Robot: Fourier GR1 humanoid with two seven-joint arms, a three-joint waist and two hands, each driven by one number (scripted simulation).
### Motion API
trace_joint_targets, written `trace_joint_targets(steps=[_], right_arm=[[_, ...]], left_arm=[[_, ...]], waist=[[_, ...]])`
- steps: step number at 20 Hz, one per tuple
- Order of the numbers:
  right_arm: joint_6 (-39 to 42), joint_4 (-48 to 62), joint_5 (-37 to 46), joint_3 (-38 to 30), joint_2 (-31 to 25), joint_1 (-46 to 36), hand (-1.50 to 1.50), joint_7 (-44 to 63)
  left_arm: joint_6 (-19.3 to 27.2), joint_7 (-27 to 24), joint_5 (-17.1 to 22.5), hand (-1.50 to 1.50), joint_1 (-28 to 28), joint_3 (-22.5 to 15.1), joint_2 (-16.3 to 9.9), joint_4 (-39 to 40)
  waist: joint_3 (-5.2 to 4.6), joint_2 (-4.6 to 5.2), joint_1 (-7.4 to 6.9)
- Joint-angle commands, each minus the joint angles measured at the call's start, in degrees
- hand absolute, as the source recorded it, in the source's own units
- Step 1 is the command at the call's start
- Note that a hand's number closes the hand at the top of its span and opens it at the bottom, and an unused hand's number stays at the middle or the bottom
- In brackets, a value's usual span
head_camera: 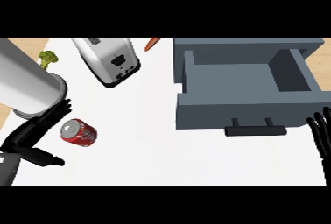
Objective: Pick up the can, place it into the drawer and close the drawer
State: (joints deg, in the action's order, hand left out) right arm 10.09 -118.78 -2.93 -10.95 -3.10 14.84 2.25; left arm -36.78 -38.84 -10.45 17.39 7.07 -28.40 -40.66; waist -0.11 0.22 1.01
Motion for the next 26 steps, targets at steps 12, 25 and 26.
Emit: trace_joint_targets(steps=[12,25,26], right_arm=[[-0.22,-2.30,1.10,1.27,1.20,0.68,-1.50,0.59],[-0.30,-0.14,-0.99,-1.88,0.36,-1.73,-1.50,0.64],[0.99,-4.11,-0.99,-0.55,0.46,1.87,-1.50,2.33]], left_arm=[[-4.99,-12.96,-2.10,-1.50,5.52,-4.10,-1.27,14.02],[-0.59,-14.01,-2.67,-1.50,10.37,-5.94,4.00,20.40],[0.08,-14.25,-3.08,-1.50,11.12,-5.92,3.53,21.91]], waist=[[0.01,-0.07,-0.02],[0.04,-0.01,-0.19],[0.00,0.02,0.29]])
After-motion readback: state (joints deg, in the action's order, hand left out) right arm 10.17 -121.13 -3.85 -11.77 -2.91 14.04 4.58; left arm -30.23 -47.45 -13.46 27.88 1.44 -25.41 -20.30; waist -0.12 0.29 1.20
